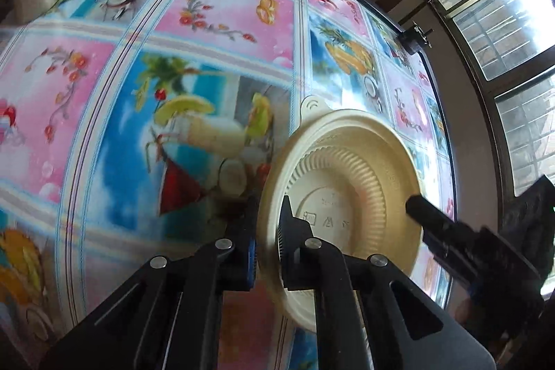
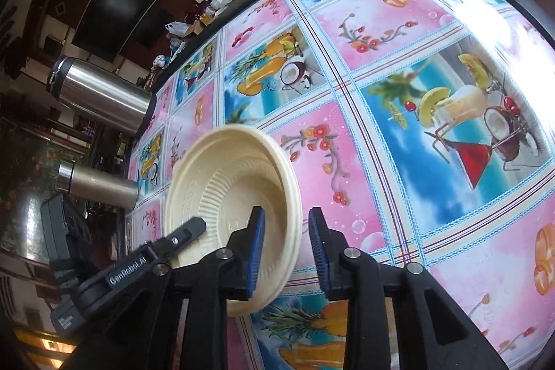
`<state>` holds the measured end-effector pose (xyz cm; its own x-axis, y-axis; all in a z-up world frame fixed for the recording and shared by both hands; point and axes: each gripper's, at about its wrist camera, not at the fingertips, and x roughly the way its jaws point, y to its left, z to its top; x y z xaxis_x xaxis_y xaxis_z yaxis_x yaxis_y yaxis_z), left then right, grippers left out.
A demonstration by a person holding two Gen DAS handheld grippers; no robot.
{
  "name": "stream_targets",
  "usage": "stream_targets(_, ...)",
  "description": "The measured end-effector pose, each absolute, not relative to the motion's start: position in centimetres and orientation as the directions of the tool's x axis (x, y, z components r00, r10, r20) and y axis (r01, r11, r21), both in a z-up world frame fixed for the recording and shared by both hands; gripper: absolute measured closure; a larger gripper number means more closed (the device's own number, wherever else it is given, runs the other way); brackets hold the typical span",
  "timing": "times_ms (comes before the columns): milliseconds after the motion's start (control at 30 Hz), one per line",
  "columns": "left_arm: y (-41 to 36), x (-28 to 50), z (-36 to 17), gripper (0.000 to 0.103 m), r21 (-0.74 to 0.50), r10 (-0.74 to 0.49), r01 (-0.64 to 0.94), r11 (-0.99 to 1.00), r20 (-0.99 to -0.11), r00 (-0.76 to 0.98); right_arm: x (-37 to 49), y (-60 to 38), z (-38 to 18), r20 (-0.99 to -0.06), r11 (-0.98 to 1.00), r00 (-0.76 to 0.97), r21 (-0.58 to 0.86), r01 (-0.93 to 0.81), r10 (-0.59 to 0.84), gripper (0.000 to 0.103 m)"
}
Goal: Organize plates and bowls
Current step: 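Lift the beige bowl and carry it over the stack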
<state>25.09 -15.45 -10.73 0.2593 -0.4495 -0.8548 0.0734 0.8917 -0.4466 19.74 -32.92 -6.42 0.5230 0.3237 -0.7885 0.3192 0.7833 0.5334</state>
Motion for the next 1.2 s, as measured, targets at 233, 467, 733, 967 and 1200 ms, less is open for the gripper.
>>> stream_targets(233, -12.7, 22.0, -10.9, 0.095, -0.441, -0.437, 0.051, 0.896, -0.856, 0.275, 19.4, -33.1, -7.0, -0.777, 0.744, 0.491, 0.584, 0.325, 0.395, 0.064)
stream_targets(467, -11.0, 18.1, -10.9, 0.095, -0.404, -0.408, 0.075, 0.912, -0.868, 0.281, 16.4, -32.4, -6.7, -0.745, 0.723, 0.484, 0.630, 0.285, 0.459, 0.064)
stream_targets(733, -9.4, 13.7, -10.7, 0.095, -0.357, -0.375, 0.115, 0.927, -0.886, 0.272, 12.1, -28.6, -5.6, -0.745, 0.775, 0.468, 0.606, 0.177, 0.476, 0.064)
stream_targets(967, -9.0, 11.2, -10.3, 0.095, -0.325, -0.348, 0.127, 0.937, -0.895, 0.277, 7.7, -26.7, -6.6, -0.732, 0.779, 0.488, 0.608, 0.154, 0.475, 0.076)
stream_targets(1200, -8.5, 9.1, -10.5, 0.095, -0.327, -0.351, 0.132, 0.936, -0.896, 0.273, 4.9, -26.4, -6.9, -0.726, 0.778, 0.503, 0.609, 0.156, 0.468, 0.092)
